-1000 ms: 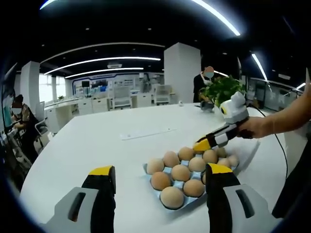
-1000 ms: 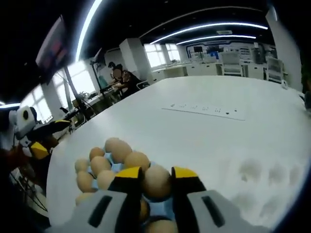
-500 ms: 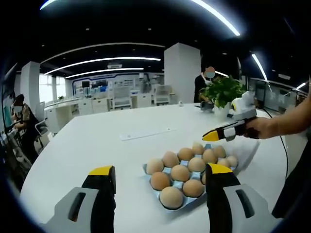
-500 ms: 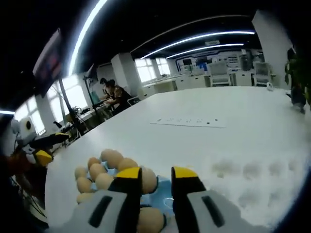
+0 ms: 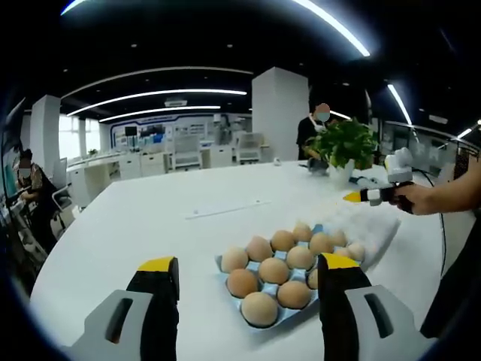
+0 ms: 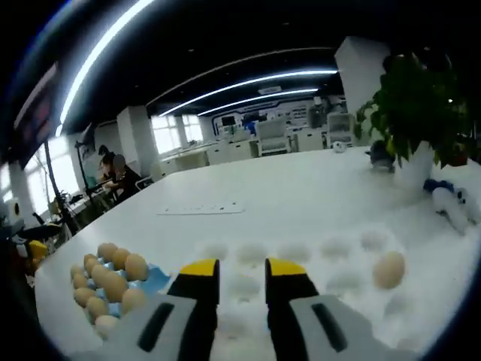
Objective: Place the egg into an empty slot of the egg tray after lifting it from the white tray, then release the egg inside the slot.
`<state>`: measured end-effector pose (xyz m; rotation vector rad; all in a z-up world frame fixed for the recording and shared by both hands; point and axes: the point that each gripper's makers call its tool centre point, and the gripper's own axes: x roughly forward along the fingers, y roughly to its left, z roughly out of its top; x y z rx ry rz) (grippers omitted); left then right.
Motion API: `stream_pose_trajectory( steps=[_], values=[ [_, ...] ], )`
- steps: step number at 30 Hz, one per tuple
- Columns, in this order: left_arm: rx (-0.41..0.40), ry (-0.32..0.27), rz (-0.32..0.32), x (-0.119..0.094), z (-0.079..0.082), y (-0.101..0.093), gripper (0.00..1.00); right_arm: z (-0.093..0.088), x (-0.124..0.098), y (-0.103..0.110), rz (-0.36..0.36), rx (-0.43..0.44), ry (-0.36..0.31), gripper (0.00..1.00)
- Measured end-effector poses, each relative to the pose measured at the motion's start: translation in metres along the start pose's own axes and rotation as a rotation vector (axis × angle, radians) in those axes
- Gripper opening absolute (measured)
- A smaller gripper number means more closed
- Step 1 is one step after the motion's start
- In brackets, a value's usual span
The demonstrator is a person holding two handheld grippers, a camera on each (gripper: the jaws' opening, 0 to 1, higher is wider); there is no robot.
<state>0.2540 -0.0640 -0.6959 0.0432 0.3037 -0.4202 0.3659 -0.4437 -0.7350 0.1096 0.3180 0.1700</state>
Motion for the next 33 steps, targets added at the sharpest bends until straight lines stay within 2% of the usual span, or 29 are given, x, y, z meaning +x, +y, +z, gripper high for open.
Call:
stream_pose_trajectory(
  steps=[3, 4, 5, 8, 9, 12, 15, 16, 18, 19, 20, 21, 22, 25, 28, 30, 33],
  values=[
    [-0.005, 0.004, -0.001, 0.0, -0.001, -0.001, 0.76, 0.006, -0.011, -0.044, -0.124, 0.039, -0.028, 0.24],
    [-0.005, 0.004, -0.001, 0.0, -0.001, -0.001, 0.76, 0.006, -0.012, -0.049, -0.14, 0.04, -0.032, 0.24],
    [-0.002, 0.001, 0.005, 0.0, 0.0, 0.0, 0.76, 0.006, -0.016, -0.066, -0.188, 0.034, -0.033, 0.24],
    [-0.001, 0.001, 0.009, 0.001, 0.001, 0.0, 0.76, -0.001, -0.021, -0.089, -0.251, -0.026, -0.003, 0.24],
    [0.0, 0.001, 0.009, 0.001, 0.001, -0.001, 0.76, -0.003, -0.02, -0.091, -0.25, -0.06, 0.0, 0.24],
    [0.001, 0.003, 0.01, 0.001, 0.001, -0.001, 0.76, -0.014, -0.013, -0.093, -0.241, -0.033, 0.025, 0.24],
    [0.004, 0.009, 0.015, 0.0, 0.0, -0.001, 0.76, -0.017, -0.008, -0.097, -0.261, -0.108, 0.047, 0.25],
    [0.002, 0.009, 0.017, 0.0, 0.0, 0.0, 0.76, -0.016, -0.005, -0.096, -0.25, -0.085, 0.031, 0.25],
    [0.002, 0.01, 0.019, 0.0, 0.001, 0.0, 0.76, -0.017, 0.0, -0.095, -0.24, -0.074, 0.044, 0.25],
    [0.004, 0.01, 0.02, 0.0, 0.001, 0.0, 0.76, -0.024, 0.003, -0.093, -0.216, -0.084, 0.077, 0.26],
    [0.004, 0.01, 0.021, 0.0, 0.001, 0.0, 0.76, -0.035, 0.005, -0.096, -0.222, -0.124, 0.123, 0.29],
    [0.002, 0.011, 0.021, 0.0, 0.001, 0.0, 0.76, -0.02, 0.006, -0.095, -0.22, -0.103, 0.025, 0.29],
    [0.006, 0.015, 0.021, 0.0, 0.0, 0.0, 0.76, -0.027, 0.004, -0.098, -0.215, -0.096, 0.062, 0.29],
    [0.006, 0.014, 0.018, 0.0, 0.0, -0.001, 0.75, -0.024, 0.003, -0.098, -0.193, -0.108, 0.067, 0.28],
    [0.007, 0.016, 0.016, 0.001, 0.0, -0.001, 0.75, -0.023, 0.004, -0.102, -0.182, -0.084, 0.072, 0.26],
    [0.009, 0.015, 0.014, 0.002, 0.001, -0.001, 0.76, -0.023, 0.004, -0.1, -0.18, -0.105, 0.079, 0.25],
    [0.009, 0.009, 0.012, 0.002, 0.002, -0.001, 0.76, -0.021, 0.001, -0.101, -0.187, -0.074, 0.081, 0.25]
  ],
)
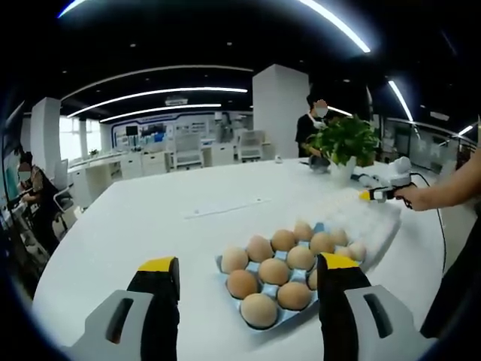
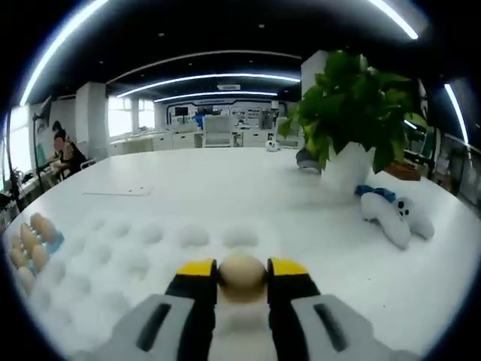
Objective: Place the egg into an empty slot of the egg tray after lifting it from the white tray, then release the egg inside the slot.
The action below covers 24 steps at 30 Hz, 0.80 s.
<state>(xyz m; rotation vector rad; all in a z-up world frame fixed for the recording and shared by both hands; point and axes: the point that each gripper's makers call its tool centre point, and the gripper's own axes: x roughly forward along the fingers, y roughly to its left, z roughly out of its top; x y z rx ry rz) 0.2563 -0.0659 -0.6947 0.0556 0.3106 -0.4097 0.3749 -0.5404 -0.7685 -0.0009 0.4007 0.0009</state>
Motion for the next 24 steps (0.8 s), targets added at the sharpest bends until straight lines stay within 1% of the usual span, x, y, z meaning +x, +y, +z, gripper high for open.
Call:
stream_pose_trajectory(
  steps=[3, 6, 11, 14, 18, 19, 21, 22, 23, 24],
  values=[
    [-0.001, 0.004, 0.0, 0.0, -0.002, 0.0, 0.76, 0.003, -0.004, 0.0, 0.004, 0.011, -0.008, 0.25],
    [0.002, 0.005, -0.005, 0.0, -0.002, -0.001, 0.76, 0.011, -0.009, 0.001, 0.01, 0.019, -0.026, 0.25],
    [0.002, 0.008, -0.009, 0.001, -0.003, -0.001, 0.78, 0.024, -0.016, 0.016, 0.048, 0.031, -0.057, 0.25],
    [-0.003, 0.007, -0.013, 0.002, -0.003, -0.002, 0.79, 0.033, -0.018, 0.032, 0.085, 0.037, -0.077, 0.25],
    [-0.017, 0.018, -0.018, 0.003, -0.005, -0.004, 0.81, 0.045, -0.021, 0.063, 0.156, 0.028, -0.105, 0.25],
    [-0.017, 0.017, -0.017, 0.003, -0.005, -0.004, 0.81, 0.048, -0.021, 0.074, 0.186, 0.029, -0.111, 0.25],
    [-0.016, 0.014, -0.016, 0.003, -0.005, -0.003, 0.81, 0.051, -0.021, 0.085, 0.206, 0.04, -0.119, 0.25],
    [-0.015, 0.015, -0.014, 0.002, -0.005, -0.002, 0.81, 0.054, -0.021, 0.097, 0.244, 0.042, -0.125, 0.25],
    [-0.015, 0.015, -0.013, 0.002, -0.005, -0.002, 0.81, 0.054, -0.022, 0.102, 0.249, 0.043, -0.126, 0.25],
    [-0.017, 0.014, -0.011, 0.001, -0.005, -0.001, 0.81, 0.056, -0.022, 0.112, 0.274, 0.032, -0.131, 0.25]
  ],
)
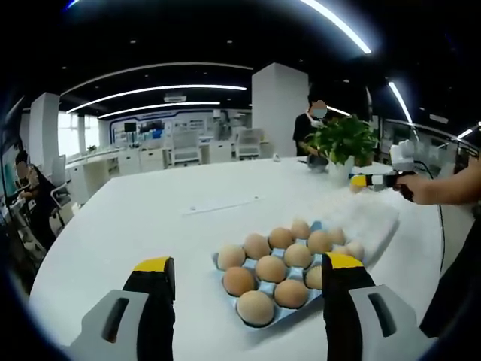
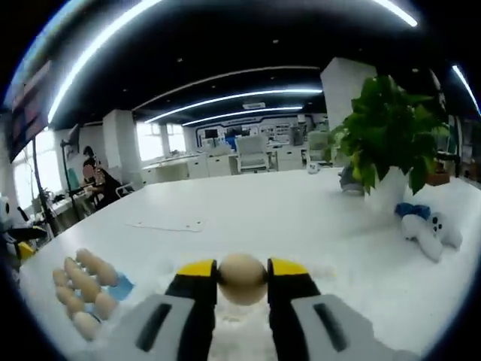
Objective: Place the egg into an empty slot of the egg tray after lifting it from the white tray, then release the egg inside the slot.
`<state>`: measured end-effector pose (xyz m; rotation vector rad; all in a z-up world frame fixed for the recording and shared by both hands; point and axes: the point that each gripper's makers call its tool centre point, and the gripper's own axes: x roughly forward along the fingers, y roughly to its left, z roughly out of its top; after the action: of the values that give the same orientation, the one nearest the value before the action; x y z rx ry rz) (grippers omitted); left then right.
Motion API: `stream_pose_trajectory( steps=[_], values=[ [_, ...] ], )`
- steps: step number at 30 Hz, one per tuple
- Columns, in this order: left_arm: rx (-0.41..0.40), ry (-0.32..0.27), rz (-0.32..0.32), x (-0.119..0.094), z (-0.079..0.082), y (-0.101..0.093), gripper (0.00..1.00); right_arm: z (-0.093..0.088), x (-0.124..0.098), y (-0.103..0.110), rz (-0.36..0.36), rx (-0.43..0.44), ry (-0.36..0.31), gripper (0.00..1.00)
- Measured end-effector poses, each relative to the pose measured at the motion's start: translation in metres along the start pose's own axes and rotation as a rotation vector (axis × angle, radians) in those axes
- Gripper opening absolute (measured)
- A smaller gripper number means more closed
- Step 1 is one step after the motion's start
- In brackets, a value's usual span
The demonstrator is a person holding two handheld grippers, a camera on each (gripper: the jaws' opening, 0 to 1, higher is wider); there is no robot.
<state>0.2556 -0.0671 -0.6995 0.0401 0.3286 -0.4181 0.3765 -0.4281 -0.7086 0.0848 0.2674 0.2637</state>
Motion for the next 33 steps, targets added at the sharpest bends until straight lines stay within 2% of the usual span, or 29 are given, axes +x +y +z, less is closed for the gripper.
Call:
stream_pose_trajectory(
  steps=[8, 15, 21, 33],
  values=[
    [-0.001, 0.002, 0.006, -0.002, -0.001, 0.003, 0.81, -0.012, 0.014, 0.05, 0.131, 0.014, 0.03, 0.25],
    [0.001, -0.002, 0.007, -0.003, 0.001, 0.002, 0.81, -0.02, 0.024, 0.093, 0.238, -0.006, 0.051, 0.25],
    [0.0, -0.001, 0.012, -0.005, 0.0, 0.004, 0.81, -0.03, 0.029, 0.114, 0.3, -0.025, 0.079, 0.25],
    [-0.005, 0.003, 0.018, -0.007, -0.002, 0.005, 0.81, -0.048, 0.04, 0.147, 0.377, -0.068, 0.13, 0.25]
  ],
)
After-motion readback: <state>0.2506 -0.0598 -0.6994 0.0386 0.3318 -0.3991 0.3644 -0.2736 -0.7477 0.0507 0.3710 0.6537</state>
